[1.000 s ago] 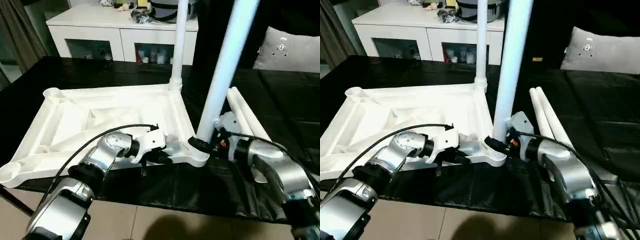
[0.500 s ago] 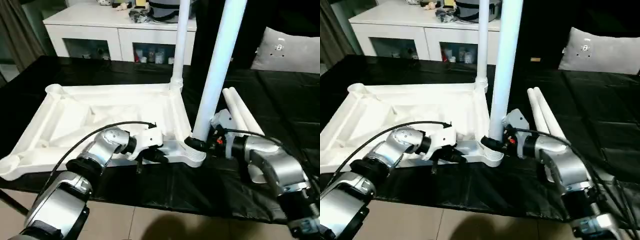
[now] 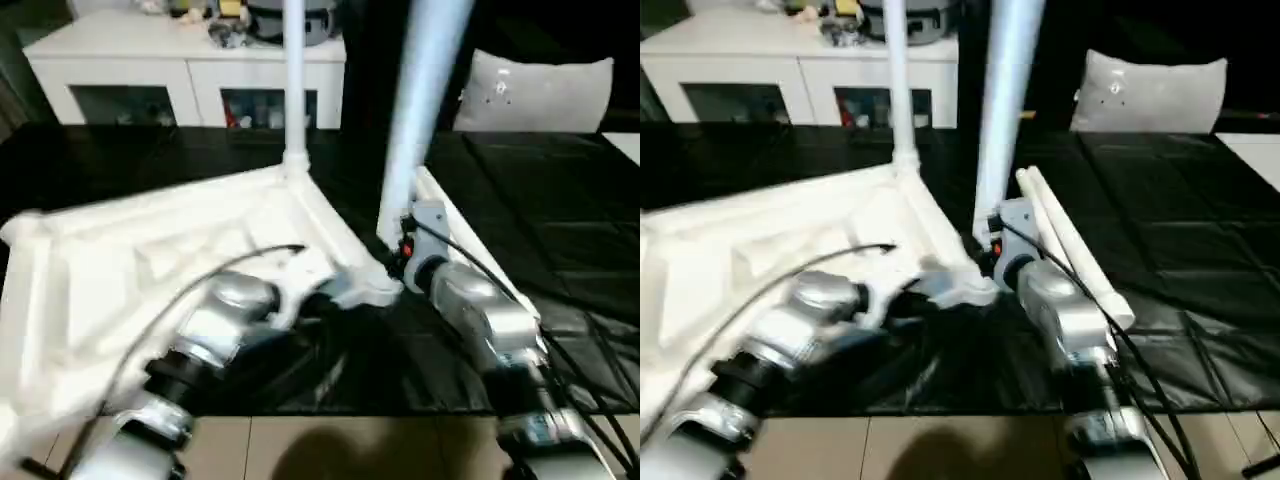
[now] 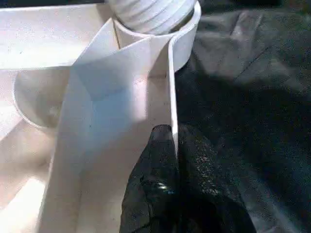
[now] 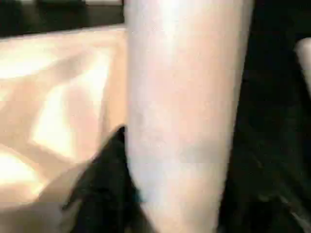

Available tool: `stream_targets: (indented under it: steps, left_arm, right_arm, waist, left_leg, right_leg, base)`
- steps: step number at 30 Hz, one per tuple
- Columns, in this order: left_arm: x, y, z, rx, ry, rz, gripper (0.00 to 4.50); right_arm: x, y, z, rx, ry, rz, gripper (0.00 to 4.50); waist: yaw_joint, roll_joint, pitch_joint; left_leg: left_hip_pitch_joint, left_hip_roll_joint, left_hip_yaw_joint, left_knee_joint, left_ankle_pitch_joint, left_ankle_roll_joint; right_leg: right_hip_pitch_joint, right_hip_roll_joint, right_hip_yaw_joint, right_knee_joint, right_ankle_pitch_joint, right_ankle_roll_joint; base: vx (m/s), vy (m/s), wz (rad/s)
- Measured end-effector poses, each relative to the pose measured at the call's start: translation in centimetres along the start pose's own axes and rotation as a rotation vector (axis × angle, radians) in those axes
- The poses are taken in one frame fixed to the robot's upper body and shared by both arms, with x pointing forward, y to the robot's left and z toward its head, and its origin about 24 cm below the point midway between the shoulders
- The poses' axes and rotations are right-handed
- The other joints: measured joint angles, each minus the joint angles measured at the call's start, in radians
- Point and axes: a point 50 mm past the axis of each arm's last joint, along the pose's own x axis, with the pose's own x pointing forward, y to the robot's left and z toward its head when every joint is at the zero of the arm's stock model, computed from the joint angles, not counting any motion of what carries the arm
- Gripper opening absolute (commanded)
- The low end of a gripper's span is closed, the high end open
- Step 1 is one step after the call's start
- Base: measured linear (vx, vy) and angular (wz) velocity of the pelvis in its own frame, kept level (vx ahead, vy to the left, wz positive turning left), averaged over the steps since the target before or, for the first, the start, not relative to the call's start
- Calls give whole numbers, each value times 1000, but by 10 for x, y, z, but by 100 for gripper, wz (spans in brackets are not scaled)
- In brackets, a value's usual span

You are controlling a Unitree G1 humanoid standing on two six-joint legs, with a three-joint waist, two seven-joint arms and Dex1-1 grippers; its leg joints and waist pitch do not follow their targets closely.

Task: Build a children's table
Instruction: Insert table leg to table base

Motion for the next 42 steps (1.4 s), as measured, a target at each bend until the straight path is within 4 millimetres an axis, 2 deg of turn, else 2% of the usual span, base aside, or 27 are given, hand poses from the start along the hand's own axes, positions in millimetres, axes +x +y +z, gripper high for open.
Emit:
stream_targets:
  steps: [5, 8, 12, 15, 19, 20, 24, 26, 27, 29, 31, 34, 38, 42]
  left_arm:
    - [1, -3, 5, 24, 15, 27, 0]
    - [-1, -1, 6, 28, 23, 62, 0]
    - [-3, 1, 5, 52, 27, 88, 0]
    - [-5, 3, 5, 116, 15, 86, 0]
    - [-13, 6, 4, 165, -1, 66, 0]
    - [-15, 7, 5, 178, -7, 60, 0]
    - [-23, 9, 3, 177, -22, 39, 0]
    - [-29, 11, 0, 162, -27, 22, 44]
    - [-30, 11, -1, 155, -32, 19, 44]
    - [-32, 11, 0, 120, -70, 9, 76]
    - [-37, 13, 9, 83, -149, 10, 82]
    - [-47, 22, 34, 73, -270, 41, 107]
    - [-56, 45, 65, 39, -356, 214, 133]
    - [-57, 62, 83, -46, -372, 371, 136]
  right_arm:
    - [3, 1, 3, -35, 14, -22, 189]
    - [4, 2, 4, -42, 1, -26, 189]
    - [4, 0, 5, -39, -43, -33, 189]
    - [-2, -6, 2, 25, -122, -2, 189]
    - [-11, -10, 1, 88, -186, 83, 189]
    - [-14, -13, 4, 105, -213, 113, 189]
    - [-27, -26, 17, 121, -291, 185, 189]
    - [-35, -31, 21, 140, -326, 226, 189]
    - [-36, -31, 22, 148, -333, 239, 189]
    - [-39, -32, 24, 146, -338, 262, 189]
    - [-40, -32, 25, 131, -343, 276, 189]
    - [-40, -24, 25, 106, -338, 327, 189]
    - [-42, -14, 28, 75, -344, 382, 189]
    - [-42, -7, 28, 57, -343, 414, 189]
  waist:
    - [10, -14, -4]
    - [13, -17, -6]
    - [16, -16, -5]
    - [19, -12, -2]
    - [22, -9, 0]
    - [25, -7, 1]
    - [33, -5, 2]
    - [36, -2, 5]
    - [35, -1, 5]
    - [37, -1, 6]
    - [44, -1, 6]
    - [49, -3, 8]
    - [56, -8, 11]
    - [59, -12, 13]
  left_leg:
    - [-5, -2, 0, -3, 0, 0]
    - [-6, -3, 1, -4, -1, 1]
    - [-5, -2, 1, -7, -1, 1]
    - [-7, 0, 1, -9, 0, 1]
    - [-18, 4, 1, -9, 0, 1]
    - [-23, 4, 1, -9, 0, 1]
    - [-31, 5, 2, -7, 3, 7]
    - [-31, 8, 2, -7, 3, 7]
    - [-31, 9, 2, -6, 3, 7]
    - [-34, 10, 2, -4, 3, 6]
    - [-34, 10, 2, 2, 3, 6]
    - [-35, 10, 2, 7, 3, 6]
    - [-34, 10, 2, 14, 2, 3]
    - [-34, 10, 2, 18, 0, 1]
  right_leg:
    - [3, -1, 1, 0, 0, 0]
    - [0, -1, 3, 3, 1, -1]
    - [-1, -1, 3, 10, 1, -1]
    - [-4, 1, 2, 10, 2, 0]
    - [-13, 5, 2, 11, 8, -6]
    - [-19, 5, 3, 14, 9, -7]
    - [-27, 6, 4, 26, 2, -11]
    - [-28, 9, 3, 27, 2, -12]
    - [-29, 9, 3, 28, 2, -12]
    - [-32, 9, 3, 30, 2, -13]
    - [-36, 9, 3, 34, 2, -13]
    - [-36, 8, 3, 38, 2, -14]
    - [-34, 7, 4, 43, 4, -14]
    - [-33, 7, 4, 44, 7, -14]
  base:
    - [21, 2, -1]
    - [17, 2, 0]
    - [0, 0, 0]
    - [0, 0, 0]
    - [0, 0, 0]
    - [0, 0, 0]
    - [0, 0, 0]
    - [0, 0, 0]
    - [0, 0, 0]
    - [0, 0, 0]
    - [0, 0, 0]
    - [0, 0, 0]
    - [0, 0, 0]
    - [0, 0, 0]
